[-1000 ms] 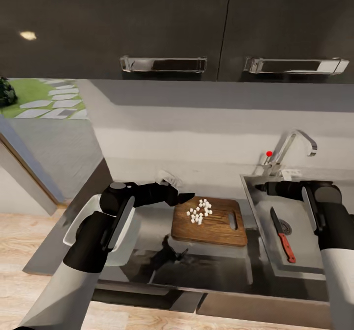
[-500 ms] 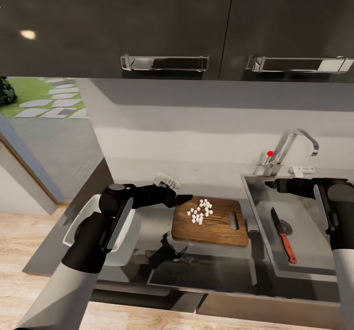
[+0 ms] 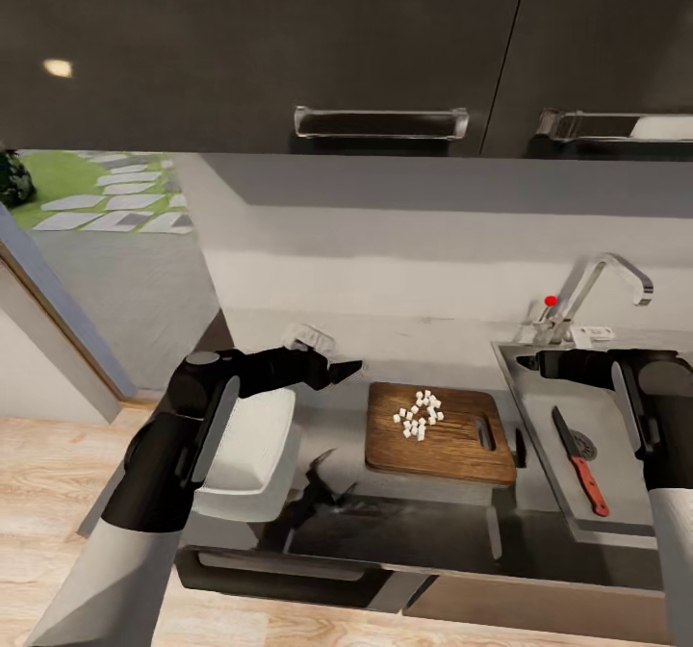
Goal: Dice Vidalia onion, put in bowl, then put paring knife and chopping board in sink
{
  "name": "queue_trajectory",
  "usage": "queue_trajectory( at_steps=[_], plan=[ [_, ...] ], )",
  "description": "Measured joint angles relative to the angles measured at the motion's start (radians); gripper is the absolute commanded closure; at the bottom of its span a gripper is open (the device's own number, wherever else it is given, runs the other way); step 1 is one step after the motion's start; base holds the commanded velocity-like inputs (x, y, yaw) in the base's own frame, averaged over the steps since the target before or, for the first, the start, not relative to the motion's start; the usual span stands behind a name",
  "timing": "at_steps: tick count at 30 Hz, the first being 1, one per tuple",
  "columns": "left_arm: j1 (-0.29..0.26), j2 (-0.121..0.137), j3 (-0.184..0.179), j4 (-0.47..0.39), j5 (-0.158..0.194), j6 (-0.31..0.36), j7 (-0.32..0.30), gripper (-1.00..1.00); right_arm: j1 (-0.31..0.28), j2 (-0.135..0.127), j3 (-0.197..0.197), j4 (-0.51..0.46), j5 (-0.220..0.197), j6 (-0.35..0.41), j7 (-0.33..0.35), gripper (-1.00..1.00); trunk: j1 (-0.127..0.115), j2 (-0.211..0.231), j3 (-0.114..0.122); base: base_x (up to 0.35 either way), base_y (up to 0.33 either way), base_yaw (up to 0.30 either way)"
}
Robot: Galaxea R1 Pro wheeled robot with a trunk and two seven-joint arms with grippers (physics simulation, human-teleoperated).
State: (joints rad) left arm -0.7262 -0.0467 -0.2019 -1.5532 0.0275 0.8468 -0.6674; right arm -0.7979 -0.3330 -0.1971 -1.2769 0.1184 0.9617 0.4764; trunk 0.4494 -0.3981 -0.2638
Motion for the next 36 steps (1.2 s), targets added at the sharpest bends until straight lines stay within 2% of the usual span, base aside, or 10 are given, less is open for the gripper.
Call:
queue_trajectory(
  at_steps=[4,5,6,9,11,12,13,18,23,36],
  plan=[
    [0.000,0.000,0.022,-0.020,0.000,0.001,-0.009,-1.00,0.000,0.000,0.000,0.000,0.000,0.000,0.000,-1.00,0.000,0.000,0.000,0.000,0.028,0.000],
    [0.000,0.000,0.120,-0.022,-0.004,-0.001,-0.013,-1.00,0.000,0.000,0.000,0.000,0.000,0.000,-0.001,-1.00,0.000,0.000,0.000,0.000,0.007,0.000],
    [0.000,0.000,0.144,-0.024,-0.001,0.001,-0.023,-1.00,0.000,0.000,0.000,0.000,0.000,0.001,-0.001,-1.00,0.000,0.000,0.000,0.000,0.005,0.000],
    [0.000,0.000,0.177,-0.024,0.001,0.002,-0.046,-1.00,0.000,0.000,0.000,0.000,0.000,0.001,-0.001,-1.00,0.000,0.000,0.001,0.000,0.002,0.000],
    [0.000,0.000,0.225,-0.025,0.001,0.006,-0.076,-1.00,0.000,0.001,0.000,0.000,0.000,0.002,-0.001,-1.00,0.000,0.000,0.003,0.000,0.019,0.000],
    [0.000,0.000,0.259,-0.025,0.001,0.009,-0.112,-1.00,0.000,0.001,0.000,0.000,0.000,0.002,-0.002,-1.00,0.000,0.000,0.004,0.000,0.110,0.000],
    [0.000,0.000,0.277,-0.026,0.002,0.010,-0.143,-1.00,0.000,0.001,0.000,0.000,0.000,0.001,-0.001,-1.00,0.000,0.000,0.006,0.000,0.142,0.000],
    [0.000,0.001,0.305,-0.027,0.002,0.011,-0.254,-1.00,0.000,0.003,0.000,0.000,0.000,0.002,-0.001,-1.00,0.000,0.000,0.010,0.000,0.252,0.000],
    [0.000,0.001,0.307,-0.026,0.002,0.010,-0.272,-1.00,0.000,0.004,0.000,0.000,-0.001,0.003,-0.002,-1.00,0.000,0.000,0.011,0.000,0.227,0.000],
    [0.000,0.002,0.306,-0.027,0.002,0.009,-0.273,-1.00,0.000,0.005,0.000,0.000,0.000,0.003,-0.002,-1.00,0.000,0.000,0.007,0.000,0.015,0.000]
  ],
)
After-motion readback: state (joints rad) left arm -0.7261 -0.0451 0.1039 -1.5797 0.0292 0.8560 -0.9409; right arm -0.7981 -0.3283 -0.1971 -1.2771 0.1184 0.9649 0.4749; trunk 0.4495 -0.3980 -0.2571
